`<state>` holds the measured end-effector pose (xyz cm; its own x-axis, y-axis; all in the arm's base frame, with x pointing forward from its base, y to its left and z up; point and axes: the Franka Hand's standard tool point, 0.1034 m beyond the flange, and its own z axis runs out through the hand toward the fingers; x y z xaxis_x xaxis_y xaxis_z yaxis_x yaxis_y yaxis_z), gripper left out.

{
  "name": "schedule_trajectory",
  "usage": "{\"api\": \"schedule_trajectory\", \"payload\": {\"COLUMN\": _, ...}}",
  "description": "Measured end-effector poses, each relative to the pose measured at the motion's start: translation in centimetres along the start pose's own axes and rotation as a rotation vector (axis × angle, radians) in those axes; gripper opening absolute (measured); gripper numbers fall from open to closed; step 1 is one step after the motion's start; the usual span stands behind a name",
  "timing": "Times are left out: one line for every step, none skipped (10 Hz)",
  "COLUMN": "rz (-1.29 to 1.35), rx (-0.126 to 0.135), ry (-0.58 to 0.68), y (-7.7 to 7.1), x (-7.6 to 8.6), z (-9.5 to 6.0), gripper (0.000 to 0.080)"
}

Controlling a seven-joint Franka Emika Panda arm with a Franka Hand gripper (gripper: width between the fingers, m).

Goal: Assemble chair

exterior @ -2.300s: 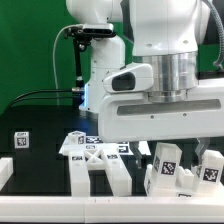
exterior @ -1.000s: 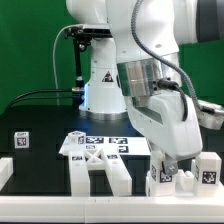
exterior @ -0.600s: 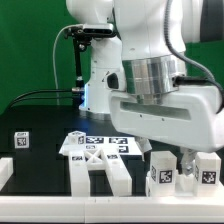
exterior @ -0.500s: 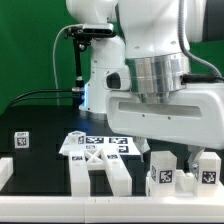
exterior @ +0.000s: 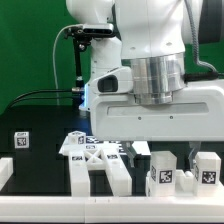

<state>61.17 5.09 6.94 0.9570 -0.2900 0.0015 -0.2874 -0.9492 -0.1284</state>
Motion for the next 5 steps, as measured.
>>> {"api": "schedule_trajectory", "payload": {"rz": -0.153, "rx": -0.023, "ry": 0.003, "y": -0.01, "x": 0.01, "z": 0.0, "gripper": 0.0648}}
{"api": "schedule_trajectory", "payload": {"rz": -0.125, "rx": -0.021, "ry": 0.003, "y": -0.06, "x": -0.01, "z": 0.01, "gripper": 0.0648}}
{"api": "schedule_trajectory", "payload": {"rz": -0.103, "rx": -0.021, "ry": 0.003, "y": -0.05, "x": -0.01, "z": 0.02, "gripper": 0.0547}}
{"api": "schedule_trajectory", "payload": {"rz": -0.096, "rx": -0.021, "ry": 0.004, "y": -0.04, "x": 0.0, "z": 0.02, "gripper": 0.0547}}
{"api": "schedule_trajectory", "payload": {"rz": -0.008, "rx": -0.02, "ry": 0.004, "y": -0.1, "x": -0.02, "z": 0.02, "gripper": 0.0364}}
